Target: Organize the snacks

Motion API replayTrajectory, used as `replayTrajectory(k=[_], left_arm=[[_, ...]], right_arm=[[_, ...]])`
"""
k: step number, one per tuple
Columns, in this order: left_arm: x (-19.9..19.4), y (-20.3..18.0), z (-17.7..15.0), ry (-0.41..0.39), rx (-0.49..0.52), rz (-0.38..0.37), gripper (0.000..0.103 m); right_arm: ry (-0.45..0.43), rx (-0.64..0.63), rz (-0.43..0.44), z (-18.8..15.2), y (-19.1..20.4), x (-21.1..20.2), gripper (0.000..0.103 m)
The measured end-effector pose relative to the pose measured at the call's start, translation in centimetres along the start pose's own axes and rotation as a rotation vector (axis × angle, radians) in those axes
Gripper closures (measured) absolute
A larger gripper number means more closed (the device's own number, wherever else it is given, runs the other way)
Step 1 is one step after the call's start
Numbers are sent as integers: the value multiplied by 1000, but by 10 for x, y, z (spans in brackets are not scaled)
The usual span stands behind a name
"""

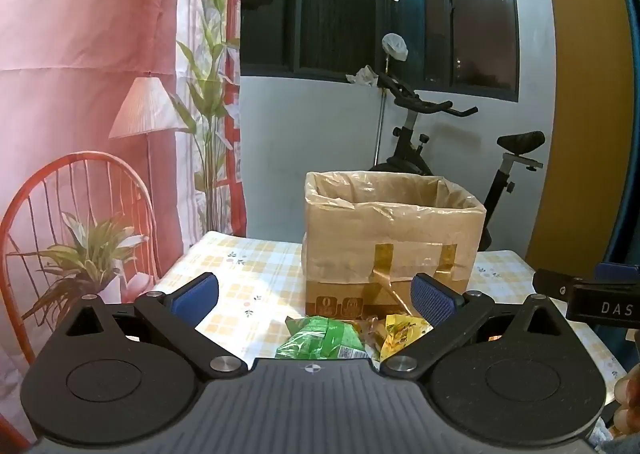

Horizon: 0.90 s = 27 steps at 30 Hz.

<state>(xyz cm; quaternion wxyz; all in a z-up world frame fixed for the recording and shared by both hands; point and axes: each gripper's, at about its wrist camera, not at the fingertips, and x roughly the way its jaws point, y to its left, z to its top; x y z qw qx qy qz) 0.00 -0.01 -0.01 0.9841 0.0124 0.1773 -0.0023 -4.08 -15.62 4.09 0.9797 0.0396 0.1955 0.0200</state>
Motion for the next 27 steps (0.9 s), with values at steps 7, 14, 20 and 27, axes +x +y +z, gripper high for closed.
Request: replayTrajectory(k=[7, 14, 20, 27], left_arm=[[1, 0, 0, 10, -2, -1, 0], [-1, -1, -1, 13, -3, -1, 0], [-1, -1, -1, 14, -2, -1, 0], [-1, -2, -2, 15, -4, 0, 0]], right_arm=[[18, 2, -1, 0, -2, 0, 0], [19, -3, -2, 1, 3, 0, 0], [22, -3, -1, 0, 1, 1, 0], [23, -2, 0, 0, 1, 1, 0]])
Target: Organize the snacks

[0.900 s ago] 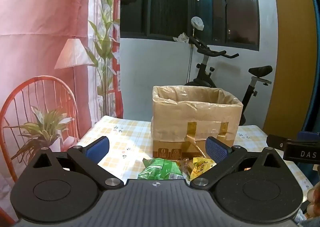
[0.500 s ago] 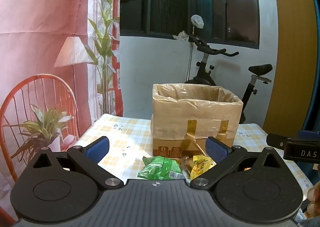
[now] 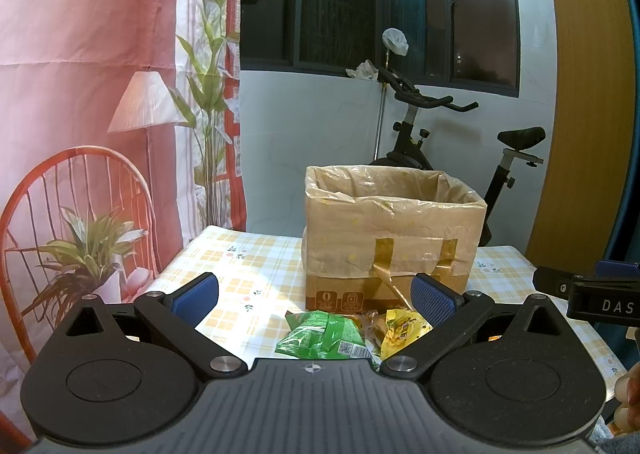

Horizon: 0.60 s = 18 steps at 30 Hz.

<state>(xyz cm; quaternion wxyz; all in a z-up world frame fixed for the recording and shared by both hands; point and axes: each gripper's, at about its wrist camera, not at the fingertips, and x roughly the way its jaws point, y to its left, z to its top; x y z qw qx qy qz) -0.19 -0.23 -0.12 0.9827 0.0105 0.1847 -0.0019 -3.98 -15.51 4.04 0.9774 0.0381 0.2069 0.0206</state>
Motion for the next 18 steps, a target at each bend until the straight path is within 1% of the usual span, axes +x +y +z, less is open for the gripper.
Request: replayTrajectory(k=[18], left_arm=[[6, 4, -4, 8, -9, 1, 0]], right_arm=[[4, 3, 0, -1, 0, 3, 0]])
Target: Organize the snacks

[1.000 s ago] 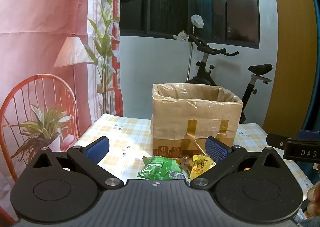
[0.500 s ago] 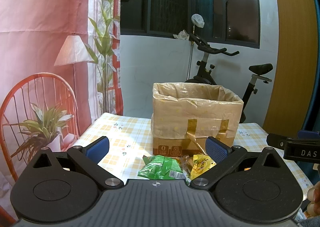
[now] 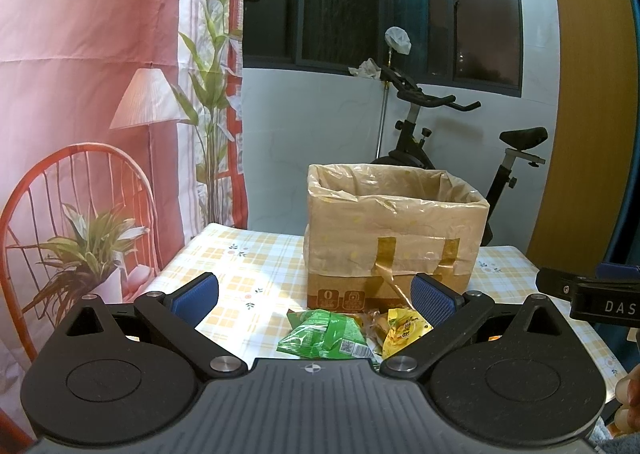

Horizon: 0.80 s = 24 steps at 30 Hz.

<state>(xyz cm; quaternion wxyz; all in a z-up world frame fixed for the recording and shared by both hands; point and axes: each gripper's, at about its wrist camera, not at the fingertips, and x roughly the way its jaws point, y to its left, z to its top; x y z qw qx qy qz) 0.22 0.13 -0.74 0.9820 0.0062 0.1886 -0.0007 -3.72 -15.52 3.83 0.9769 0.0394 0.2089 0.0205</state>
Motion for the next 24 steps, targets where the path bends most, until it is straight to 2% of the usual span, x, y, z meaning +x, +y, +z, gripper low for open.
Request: replayTrajectory(k=[24], left_arm=[[1, 1, 0, 3, -1, 0, 0]], right_arm=[[4, 3, 1, 0, 0, 0, 0]])
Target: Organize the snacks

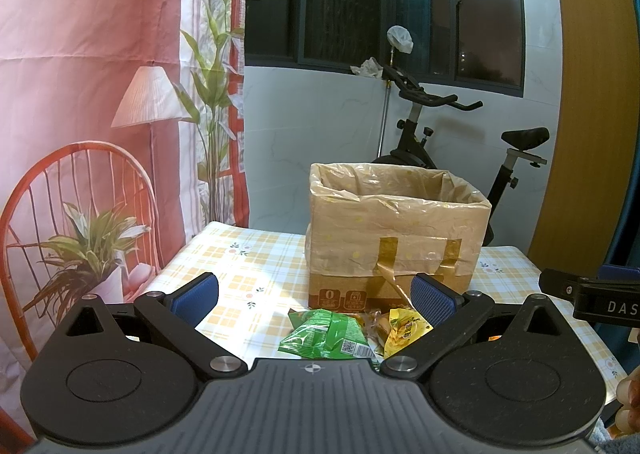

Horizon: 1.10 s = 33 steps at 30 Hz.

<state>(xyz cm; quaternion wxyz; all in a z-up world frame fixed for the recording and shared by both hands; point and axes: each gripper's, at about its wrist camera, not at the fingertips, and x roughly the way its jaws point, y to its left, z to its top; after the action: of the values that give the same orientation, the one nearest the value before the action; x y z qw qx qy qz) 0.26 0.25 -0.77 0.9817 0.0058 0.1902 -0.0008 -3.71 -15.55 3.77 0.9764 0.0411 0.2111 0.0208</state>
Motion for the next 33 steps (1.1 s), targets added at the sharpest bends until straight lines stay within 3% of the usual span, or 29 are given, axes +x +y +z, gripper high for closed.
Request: replayTrajectory(k=[21, 26, 30, 33], left_arm=[[2, 6, -1, 31, -32, -2, 0], [13, 22, 6, 26, -96, 22, 0], [26, 25, 6, -29, -84, 78, 0], [46, 22, 3, 0, -55, 67, 0]], right_arm=[[14, 6, 4, -7, -1, 3, 0], [18, 20, 4, -4, -5, 7, 0], [-39, 30, -4, -4, -12, 16, 0], [-81, 7, -15, -9, -15, 29, 0]])
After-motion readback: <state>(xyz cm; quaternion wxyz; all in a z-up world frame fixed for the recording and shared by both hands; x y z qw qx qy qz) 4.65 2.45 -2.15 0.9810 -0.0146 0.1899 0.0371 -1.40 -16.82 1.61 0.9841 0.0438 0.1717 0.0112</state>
